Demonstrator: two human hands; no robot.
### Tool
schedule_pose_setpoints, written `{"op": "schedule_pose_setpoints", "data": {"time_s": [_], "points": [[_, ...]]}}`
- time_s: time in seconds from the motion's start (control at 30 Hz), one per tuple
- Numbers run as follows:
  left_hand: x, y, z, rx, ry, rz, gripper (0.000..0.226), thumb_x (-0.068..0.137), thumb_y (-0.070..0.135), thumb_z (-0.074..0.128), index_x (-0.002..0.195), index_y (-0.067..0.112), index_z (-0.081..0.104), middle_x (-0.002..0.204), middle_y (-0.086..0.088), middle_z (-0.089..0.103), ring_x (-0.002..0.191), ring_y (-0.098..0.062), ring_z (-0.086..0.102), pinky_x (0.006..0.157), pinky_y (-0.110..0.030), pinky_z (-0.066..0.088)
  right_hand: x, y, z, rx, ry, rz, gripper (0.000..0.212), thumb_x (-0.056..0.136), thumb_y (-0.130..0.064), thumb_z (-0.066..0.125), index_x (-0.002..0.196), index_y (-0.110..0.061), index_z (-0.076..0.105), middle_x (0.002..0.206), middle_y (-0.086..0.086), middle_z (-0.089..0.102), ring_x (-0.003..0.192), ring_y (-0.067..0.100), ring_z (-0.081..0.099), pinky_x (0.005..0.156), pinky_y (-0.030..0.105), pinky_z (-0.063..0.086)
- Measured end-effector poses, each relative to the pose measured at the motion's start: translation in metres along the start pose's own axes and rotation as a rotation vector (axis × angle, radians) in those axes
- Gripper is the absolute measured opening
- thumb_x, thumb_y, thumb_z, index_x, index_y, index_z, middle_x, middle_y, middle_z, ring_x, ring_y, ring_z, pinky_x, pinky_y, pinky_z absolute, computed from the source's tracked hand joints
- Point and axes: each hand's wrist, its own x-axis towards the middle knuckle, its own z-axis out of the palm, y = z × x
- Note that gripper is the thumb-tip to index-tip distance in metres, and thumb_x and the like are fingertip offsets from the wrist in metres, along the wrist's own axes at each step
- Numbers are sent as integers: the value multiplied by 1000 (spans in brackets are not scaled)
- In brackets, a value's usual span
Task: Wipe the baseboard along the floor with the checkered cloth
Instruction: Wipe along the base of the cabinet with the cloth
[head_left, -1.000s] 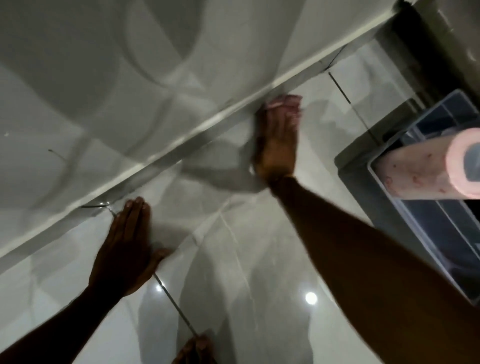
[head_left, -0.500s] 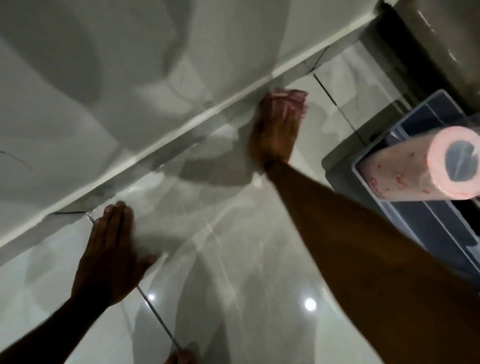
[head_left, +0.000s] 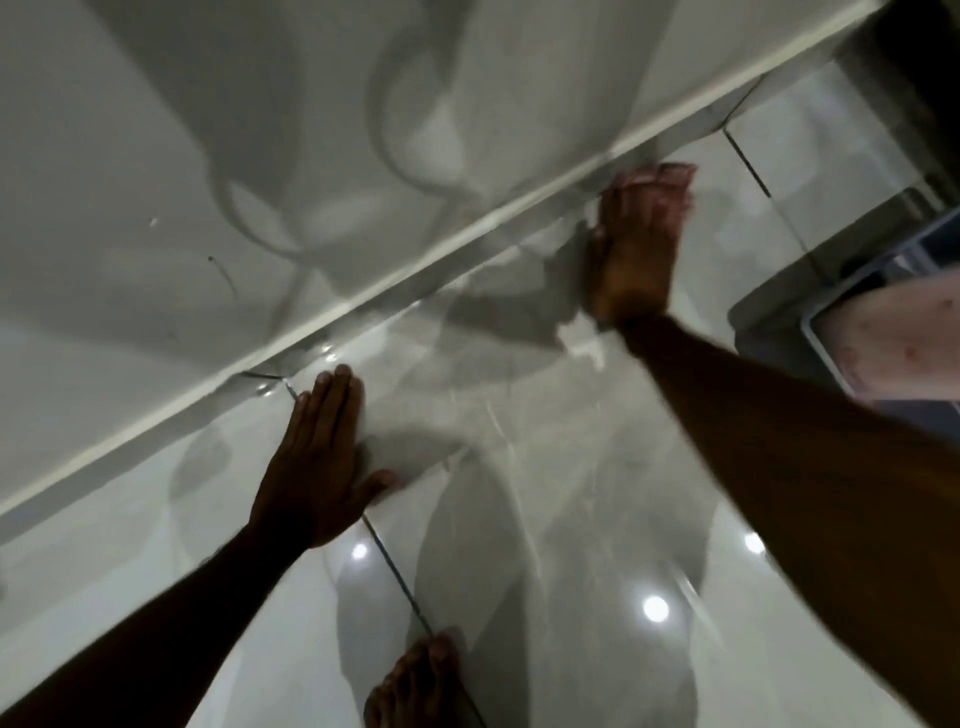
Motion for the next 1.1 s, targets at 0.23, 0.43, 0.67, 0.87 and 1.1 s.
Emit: {"op": "schedule_pose_setpoints", "data": {"time_s": [0.23, 0.43, 0.67, 0.87, 1.1], "points": [[-16, -8, -6, 19, -57, 46, 106, 96, 80, 18, 167, 2, 9, 177, -17, 4, 165, -35, 1, 133, -52, 15, -149, -156, 32, 323, -229, -234, 56, 108, -30, 46, 162, -17, 37, 170, 14, 35, 162, 39, 23, 133, 60, 18], [-37, -18, 3, 30, -41, 67, 101, 96, 73, 32, 167, 3, 16, 176, -17, 11, 165, -33, 6, 134, -49, 16, -185, -191, 44, 311, -242, -307, 56, 107, -34, 45, 161, -23, 37, 170, 3, 38, 162, 34, 25, 134, 58, 18], [-45, -21, 8, 10, -21, 64, 102, 96, 77, 28, 168, 6, 15, 177, -15, 12, 165, -33, 6, 134, -50, 16, -185, -187, 44, 238, -234, -628, 56, 107, -30, 43, 162, -28, 35, 171, -3, 36, 163, 25, 22, 133, 51, 21], [-45, -24, 4, 26, -26, 75, 106, 94, 82, 16, 168, 6, 13, 178, -12, 6, 166, -29, 3, 135, -45, 12, -163, -155, 36, 175, -183, -400, 52, 111, -29, 38, 162, -27, 35, 172, -1, 35, 163, 33, 23, 133, 54, 19], [-47, -22, 10, 71, -33, 68, 105, 96, 79, 18, 166, 1, 21, 174, -22, 19, 164, -34, 10, 134, -48, 13, -192, -191, 45, 210, -226, -736, 56, 105, -17, 41, 160, -28, 40, 170, -5, 38, 163, 24, 23, 133, 52, 20]]}}
